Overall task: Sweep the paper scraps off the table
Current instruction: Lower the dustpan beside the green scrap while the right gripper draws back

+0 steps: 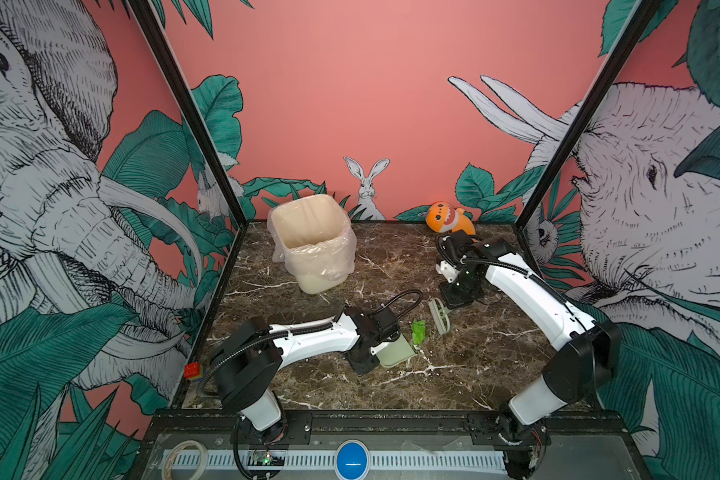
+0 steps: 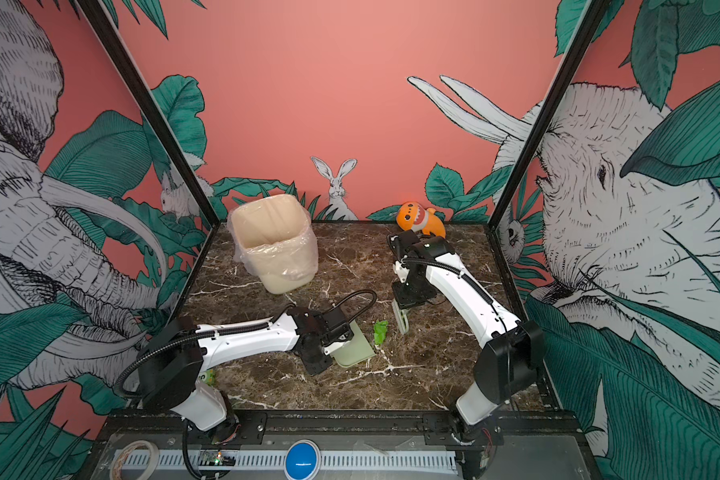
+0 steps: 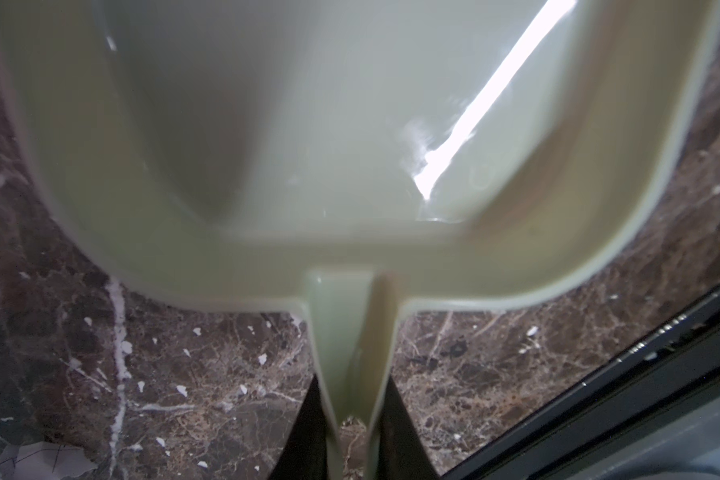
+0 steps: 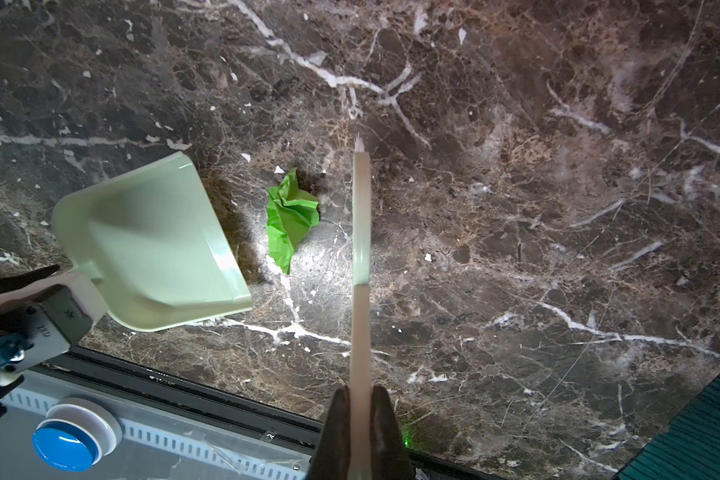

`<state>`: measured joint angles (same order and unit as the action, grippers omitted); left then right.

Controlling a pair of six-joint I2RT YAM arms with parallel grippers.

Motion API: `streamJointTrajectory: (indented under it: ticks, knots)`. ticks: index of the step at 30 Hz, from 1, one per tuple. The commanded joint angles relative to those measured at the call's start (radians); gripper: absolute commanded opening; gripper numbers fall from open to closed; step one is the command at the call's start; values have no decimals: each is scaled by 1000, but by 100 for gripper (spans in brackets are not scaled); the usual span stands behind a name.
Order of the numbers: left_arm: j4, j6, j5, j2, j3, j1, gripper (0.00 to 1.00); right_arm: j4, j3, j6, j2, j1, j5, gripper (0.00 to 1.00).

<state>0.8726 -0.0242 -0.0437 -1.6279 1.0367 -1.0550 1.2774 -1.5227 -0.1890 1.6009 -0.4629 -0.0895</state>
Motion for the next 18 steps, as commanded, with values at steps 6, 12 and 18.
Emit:
streamJointTrajectory:
  ticks: [6,12,18]
  knots:
    - [75,19,-5,-48,63,-16,15,26,-42,24,51,-12,17,0]
    - [86,21,-8,-64,83,-17,15,22,-51,25,75,-31,0,0]
    - [91,26,-10,-80,92,-17,15,26,-78,20,102,-67,-10,0]
